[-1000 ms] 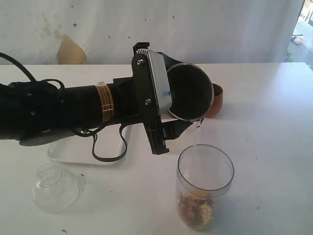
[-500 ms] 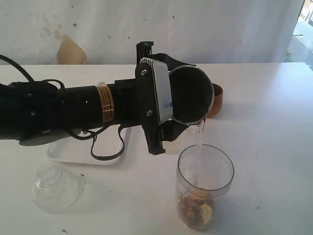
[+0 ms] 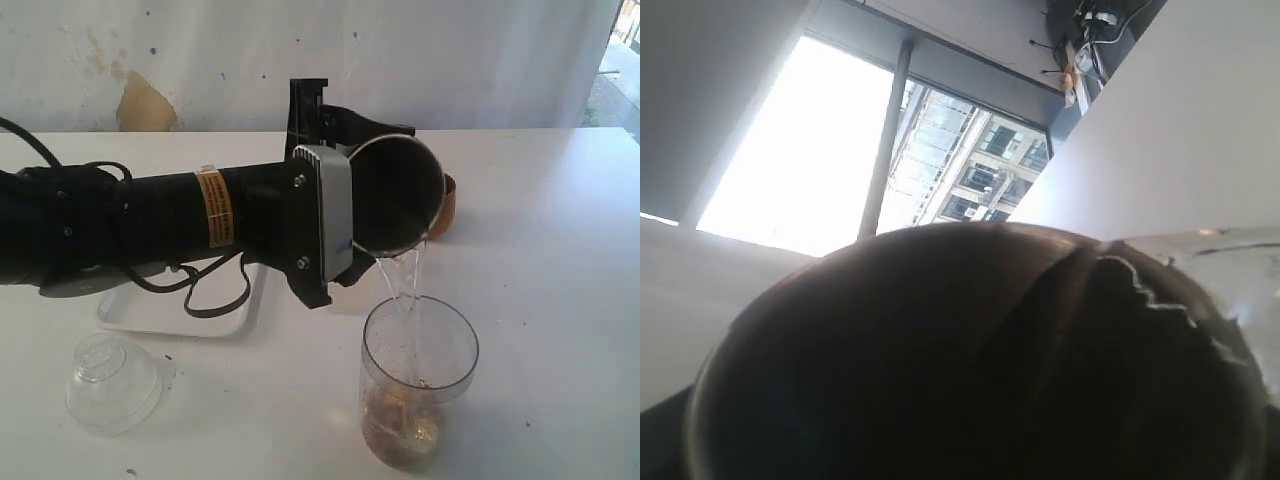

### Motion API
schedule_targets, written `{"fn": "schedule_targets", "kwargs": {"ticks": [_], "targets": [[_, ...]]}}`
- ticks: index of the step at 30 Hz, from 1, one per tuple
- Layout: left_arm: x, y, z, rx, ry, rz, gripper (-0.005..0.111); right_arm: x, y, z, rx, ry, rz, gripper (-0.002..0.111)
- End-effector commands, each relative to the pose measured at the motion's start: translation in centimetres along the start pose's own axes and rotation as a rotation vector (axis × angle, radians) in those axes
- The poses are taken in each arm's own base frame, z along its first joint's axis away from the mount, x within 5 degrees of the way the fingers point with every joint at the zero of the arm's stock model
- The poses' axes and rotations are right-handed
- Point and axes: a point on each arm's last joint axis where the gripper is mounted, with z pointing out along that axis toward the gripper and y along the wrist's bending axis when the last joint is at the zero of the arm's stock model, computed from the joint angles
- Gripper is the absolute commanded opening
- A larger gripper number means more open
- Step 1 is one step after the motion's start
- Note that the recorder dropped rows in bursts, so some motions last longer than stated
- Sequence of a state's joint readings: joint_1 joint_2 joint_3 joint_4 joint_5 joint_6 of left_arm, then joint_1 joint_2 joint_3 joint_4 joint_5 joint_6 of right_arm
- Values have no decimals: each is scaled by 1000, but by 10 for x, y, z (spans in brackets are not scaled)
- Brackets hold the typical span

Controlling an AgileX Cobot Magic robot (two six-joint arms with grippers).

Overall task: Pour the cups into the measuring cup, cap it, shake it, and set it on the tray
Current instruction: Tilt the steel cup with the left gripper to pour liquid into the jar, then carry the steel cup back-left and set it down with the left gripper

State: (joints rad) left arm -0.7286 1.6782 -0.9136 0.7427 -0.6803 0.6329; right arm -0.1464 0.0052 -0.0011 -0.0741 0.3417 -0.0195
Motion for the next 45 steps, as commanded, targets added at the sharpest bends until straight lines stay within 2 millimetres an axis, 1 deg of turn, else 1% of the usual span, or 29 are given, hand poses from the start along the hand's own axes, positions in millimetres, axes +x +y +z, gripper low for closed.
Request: {"fn": "schedule_targets", "kwargs": {"ticks": [1, 7, 20, 31, 32, 35, 36, 39, 45], "targets": [[-8, 12, -1, -66, -51, 59, 0, 0, 0, 0, 4, -6, -6, 0], [-8, 12, -1, -67, -50, 69, 0, 0, 0, 0, 4, -6, -6, 0], [-8, 12, -1, -73, -42, 239, 0, 0, 0, 0, 4, -6, -6, 0], [-8, 12, -1, -75, -41, 230, 0, 0, 0, 0, 4, -6, -6, 0], [-7, 13, -1, -78, -38, 203, 0, 0, 0, 0, 4, -6, -6, 0], [-5, 15, -1, -100, -25, 13, 0, 0, 0, 0, 4, -6, -6, 0], [-5, 16, -1, -110, -22, -93, 0, 0, 0, 0, 4, -6, -6, 0], [-4, 17, -1, -116, -29, -319, 0, 0, 0, 0, 4, -6, -6, 0], [-2, 19, -2, -138, -45, -830, 0, 0, 0, 0, 3, -6, 21, 0]]}}
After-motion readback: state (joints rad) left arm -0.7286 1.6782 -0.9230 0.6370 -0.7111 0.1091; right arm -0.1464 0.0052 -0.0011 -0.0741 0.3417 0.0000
